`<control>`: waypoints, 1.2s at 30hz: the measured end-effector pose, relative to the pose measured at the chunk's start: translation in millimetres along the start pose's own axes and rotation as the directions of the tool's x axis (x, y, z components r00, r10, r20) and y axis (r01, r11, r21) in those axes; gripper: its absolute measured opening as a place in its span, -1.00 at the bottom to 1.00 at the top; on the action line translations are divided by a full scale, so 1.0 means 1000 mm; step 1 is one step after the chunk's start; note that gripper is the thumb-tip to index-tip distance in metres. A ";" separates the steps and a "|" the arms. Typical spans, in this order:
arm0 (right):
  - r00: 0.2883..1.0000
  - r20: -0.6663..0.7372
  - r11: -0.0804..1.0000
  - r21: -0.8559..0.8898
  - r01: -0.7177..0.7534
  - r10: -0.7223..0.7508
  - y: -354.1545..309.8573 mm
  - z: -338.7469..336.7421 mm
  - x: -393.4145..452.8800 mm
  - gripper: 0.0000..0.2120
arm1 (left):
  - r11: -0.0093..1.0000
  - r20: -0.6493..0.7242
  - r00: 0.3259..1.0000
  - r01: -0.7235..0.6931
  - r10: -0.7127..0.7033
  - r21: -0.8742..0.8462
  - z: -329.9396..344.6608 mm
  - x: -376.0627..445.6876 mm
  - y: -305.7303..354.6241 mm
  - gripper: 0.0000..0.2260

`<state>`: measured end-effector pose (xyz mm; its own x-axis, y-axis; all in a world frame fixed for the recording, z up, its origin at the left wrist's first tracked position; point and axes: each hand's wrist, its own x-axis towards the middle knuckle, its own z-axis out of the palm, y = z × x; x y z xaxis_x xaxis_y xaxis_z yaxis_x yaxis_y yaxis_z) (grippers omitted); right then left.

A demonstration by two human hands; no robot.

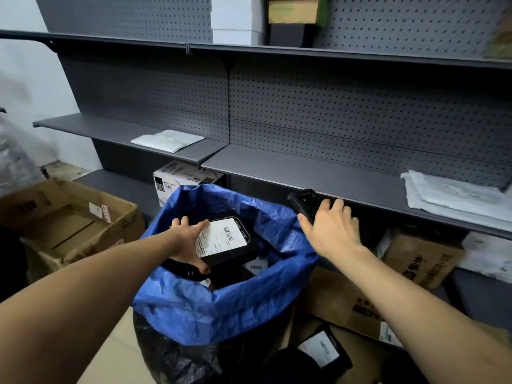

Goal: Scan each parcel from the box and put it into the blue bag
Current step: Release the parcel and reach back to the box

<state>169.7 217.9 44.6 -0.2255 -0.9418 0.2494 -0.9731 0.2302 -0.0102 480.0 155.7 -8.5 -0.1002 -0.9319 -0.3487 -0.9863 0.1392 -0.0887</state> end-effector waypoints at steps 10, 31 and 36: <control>0.999 0.048 1.000 -0.015 0.007 -0.006 0.005 0.034 0.019 -0.24 | 0.998 0.115 0.993 -0.003 -0.005 0.065 0.021 0.045 0.023 0.28; 0.998 0.057 1.000 0.009 0.012 -0.013 0.045 0.090 0.065 -0.23 | 0.999 0.200 0.979 0.036 -0.042 0.034 0.055 0.142 0.102 0.26; 0.998 0.051 0.999 0.018 0.028 -0.029 0.050 0.094 0.069 -0.22 | 0.997 0.193 0.980 0.062 -0.053 -0.042 0.075 0.160 0.123 0.28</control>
<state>100.5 141.5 -29.8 -0.1997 -0.9593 0.1998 -0.9797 0.1995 -0.0210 353.0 49.4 -145.4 -0.0209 -0.8556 -0.5171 -0.9952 0.0671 -0.0707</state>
